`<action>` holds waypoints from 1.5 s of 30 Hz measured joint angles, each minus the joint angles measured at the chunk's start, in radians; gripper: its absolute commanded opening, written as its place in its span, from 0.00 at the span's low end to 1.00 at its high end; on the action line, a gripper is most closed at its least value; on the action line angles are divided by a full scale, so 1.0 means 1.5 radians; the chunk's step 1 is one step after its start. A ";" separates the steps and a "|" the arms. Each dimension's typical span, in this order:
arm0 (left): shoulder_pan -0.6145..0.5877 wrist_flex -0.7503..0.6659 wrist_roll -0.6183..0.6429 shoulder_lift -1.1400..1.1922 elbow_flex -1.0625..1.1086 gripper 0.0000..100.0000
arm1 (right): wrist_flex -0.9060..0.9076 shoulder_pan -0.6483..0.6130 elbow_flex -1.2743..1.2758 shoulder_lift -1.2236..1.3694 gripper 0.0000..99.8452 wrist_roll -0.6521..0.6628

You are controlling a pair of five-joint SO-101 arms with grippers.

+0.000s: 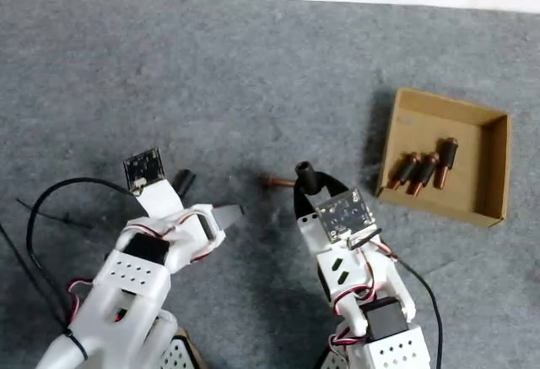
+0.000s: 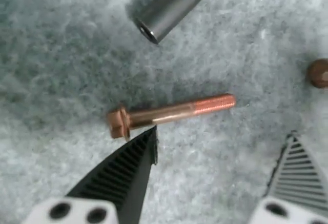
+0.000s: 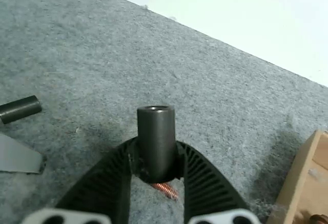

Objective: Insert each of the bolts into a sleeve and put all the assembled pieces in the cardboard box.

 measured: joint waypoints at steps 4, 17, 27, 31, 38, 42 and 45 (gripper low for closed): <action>-0.019 -0.003 0.002 0.000 0.000 0.29 | 0.000 0.000 0.000 0.000 0.00 0.000; -0.021 -0.004 0.002 0.000 0.014 0.25 | 0.000 0.000 0.000 0.000 0.00 0.000; -0.021 -0.004 0.002 0.000 0.015 0.25 | 0.000 0.000 0.000 0.000 0.00 0.000; -0.021 -0.004 0.021 0.000 0.015 0.25 | 0.000 0.000 0.000 0.000 0.00 0.000; -0.036 0.012 0.110 0.000 -0.020 0.25 | 0.000 0.000 0.000 0.000 0.00 0.000; -0.023 0.028 0.163 0.000 -0.032 0.25 | 0.000 0.000 0.000 0.000 0.00 0.000; -0.029 0.028 0.195 0.000 -0.032 0.25 | 0.000 0.000 0.000 0.000 0.00 0.000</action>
